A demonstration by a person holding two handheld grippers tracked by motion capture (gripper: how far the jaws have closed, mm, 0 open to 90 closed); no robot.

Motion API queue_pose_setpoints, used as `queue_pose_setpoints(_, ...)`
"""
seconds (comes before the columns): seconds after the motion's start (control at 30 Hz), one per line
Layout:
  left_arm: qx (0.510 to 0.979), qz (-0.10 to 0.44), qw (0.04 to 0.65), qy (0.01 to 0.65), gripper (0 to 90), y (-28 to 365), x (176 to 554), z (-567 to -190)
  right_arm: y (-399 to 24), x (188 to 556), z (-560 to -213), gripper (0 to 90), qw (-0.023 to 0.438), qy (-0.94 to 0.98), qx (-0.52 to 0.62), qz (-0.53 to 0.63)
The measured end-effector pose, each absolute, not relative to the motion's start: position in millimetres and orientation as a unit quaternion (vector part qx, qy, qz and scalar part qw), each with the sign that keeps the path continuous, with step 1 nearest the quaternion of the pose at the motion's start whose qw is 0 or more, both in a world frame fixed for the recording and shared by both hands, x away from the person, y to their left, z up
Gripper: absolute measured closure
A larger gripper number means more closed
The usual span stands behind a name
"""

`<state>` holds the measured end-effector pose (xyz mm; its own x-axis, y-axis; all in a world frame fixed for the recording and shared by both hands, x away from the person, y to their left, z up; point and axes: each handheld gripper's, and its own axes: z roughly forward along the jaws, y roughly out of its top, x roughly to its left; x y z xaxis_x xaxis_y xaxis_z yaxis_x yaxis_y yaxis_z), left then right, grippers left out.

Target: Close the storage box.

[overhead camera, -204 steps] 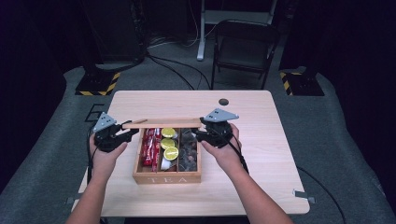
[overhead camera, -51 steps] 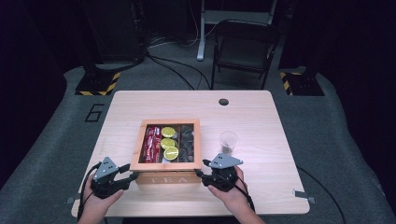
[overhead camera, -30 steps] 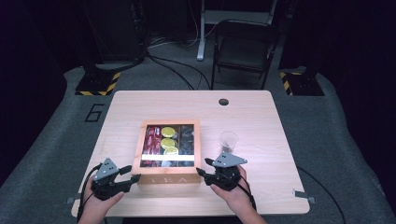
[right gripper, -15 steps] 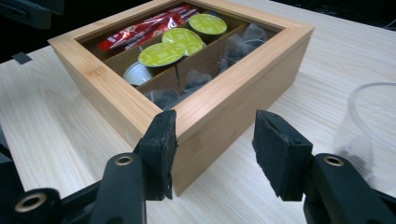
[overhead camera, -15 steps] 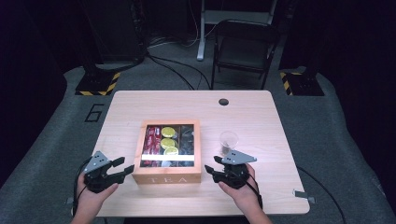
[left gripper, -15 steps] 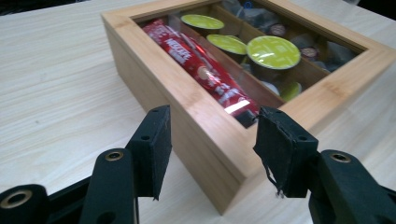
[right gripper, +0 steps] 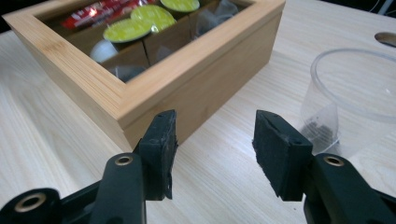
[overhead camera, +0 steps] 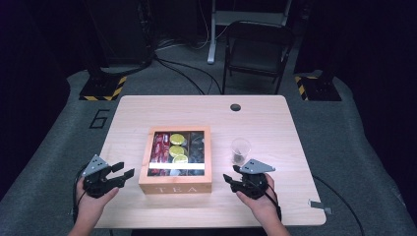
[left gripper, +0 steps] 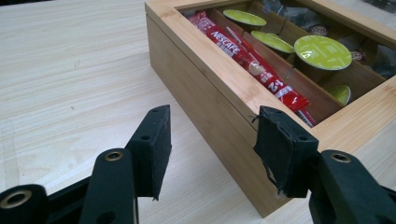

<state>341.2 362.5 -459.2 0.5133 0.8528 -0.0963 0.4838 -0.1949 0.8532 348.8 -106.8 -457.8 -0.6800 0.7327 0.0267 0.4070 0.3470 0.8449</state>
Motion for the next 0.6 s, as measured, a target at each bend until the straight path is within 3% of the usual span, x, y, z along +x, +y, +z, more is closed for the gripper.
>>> queue_pose_setpoints(0.6,0.746,0.194,0.421,0.478,44.6,368,353,-480,-106,357,-479,49.1,0.166,0.806,0.373,0.428)
